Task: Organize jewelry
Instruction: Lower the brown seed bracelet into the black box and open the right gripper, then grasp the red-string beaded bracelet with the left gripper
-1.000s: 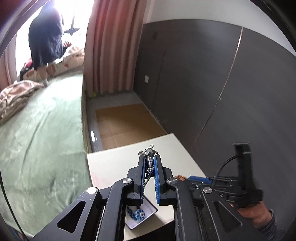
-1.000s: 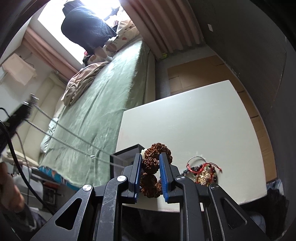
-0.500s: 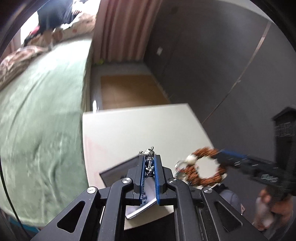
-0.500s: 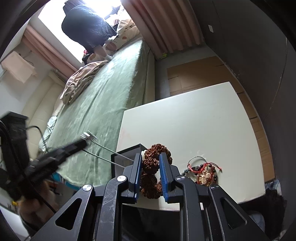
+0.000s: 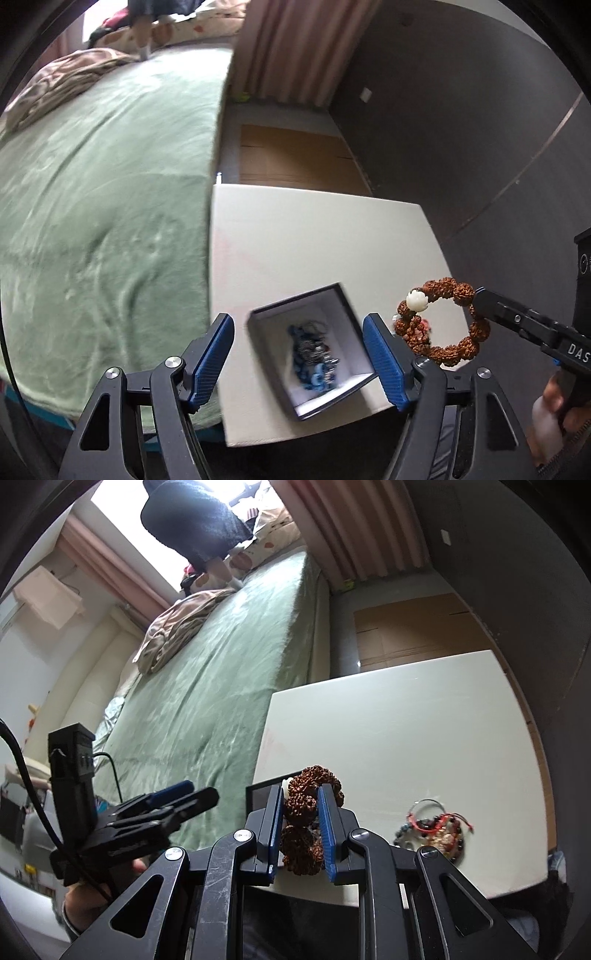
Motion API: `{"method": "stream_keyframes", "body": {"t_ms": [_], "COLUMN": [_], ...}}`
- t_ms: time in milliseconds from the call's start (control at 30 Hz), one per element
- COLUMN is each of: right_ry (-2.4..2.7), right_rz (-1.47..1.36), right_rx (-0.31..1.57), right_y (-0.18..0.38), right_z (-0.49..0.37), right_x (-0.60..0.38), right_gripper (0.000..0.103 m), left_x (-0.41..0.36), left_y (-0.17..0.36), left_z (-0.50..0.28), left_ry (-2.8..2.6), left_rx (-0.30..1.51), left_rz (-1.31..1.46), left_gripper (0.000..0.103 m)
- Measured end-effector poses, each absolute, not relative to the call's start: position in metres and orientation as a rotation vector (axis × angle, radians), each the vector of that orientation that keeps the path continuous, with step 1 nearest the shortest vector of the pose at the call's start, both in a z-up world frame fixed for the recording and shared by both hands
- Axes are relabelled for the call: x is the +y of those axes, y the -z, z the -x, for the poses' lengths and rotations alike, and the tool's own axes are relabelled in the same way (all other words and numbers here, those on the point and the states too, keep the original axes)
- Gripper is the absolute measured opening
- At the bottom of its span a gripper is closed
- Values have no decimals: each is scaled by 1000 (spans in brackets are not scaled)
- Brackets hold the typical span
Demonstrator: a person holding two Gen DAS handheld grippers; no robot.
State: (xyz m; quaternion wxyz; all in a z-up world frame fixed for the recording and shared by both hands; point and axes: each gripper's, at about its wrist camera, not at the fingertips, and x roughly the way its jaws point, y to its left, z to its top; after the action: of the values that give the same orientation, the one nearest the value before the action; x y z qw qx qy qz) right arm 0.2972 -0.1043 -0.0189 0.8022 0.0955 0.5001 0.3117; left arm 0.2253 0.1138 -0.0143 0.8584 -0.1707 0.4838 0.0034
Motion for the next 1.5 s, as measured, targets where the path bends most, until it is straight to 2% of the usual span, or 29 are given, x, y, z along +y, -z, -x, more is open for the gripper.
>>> {"method": "stream_keyframes", "body": {"t_ms": [533, 567, 600, 667, 833, 900, 967, 1500], "right_ry": [-714, -716, -712, -709, -694, -676, -654, -495], "right_rz": [-77, -76, -74, -91, -98, -108, -123, -253], "right_rx": [1141, 1161, 1179, 1191, 1192, 1191, 1182, 1192], "right_y": [48, 51, 53, 56, 53, 52, 50, 62], "right_z": [-302, -303, -304, -304, -302, -302, -301, -300], "right_x": [-40, -37, -35, -37, -56, -69, -83, -195], "right_gripper": [21, 25, 34, 43, 49, 60, 67, 69], "left_x": [184, 185, 186, 186, 175, 168, 160, 56], "left_y": [34, 34, 34, 34, 30, 28, 27, 29], "left_z": [-189, -189, -188, -189, -193, -197, -201, -252], "left_ry": [-159, -160, -161, -158, -128, -110, -89, 128], "left_rx": [1013, 1014, 1014, 1013, 1007, 1003, 1003, 1061], "left_rz": [470, 473, 477, 476, 449, 441, 432, 331], "left_gripper": [73, 73, 73, 73, 73, 73, 73, 73]}}
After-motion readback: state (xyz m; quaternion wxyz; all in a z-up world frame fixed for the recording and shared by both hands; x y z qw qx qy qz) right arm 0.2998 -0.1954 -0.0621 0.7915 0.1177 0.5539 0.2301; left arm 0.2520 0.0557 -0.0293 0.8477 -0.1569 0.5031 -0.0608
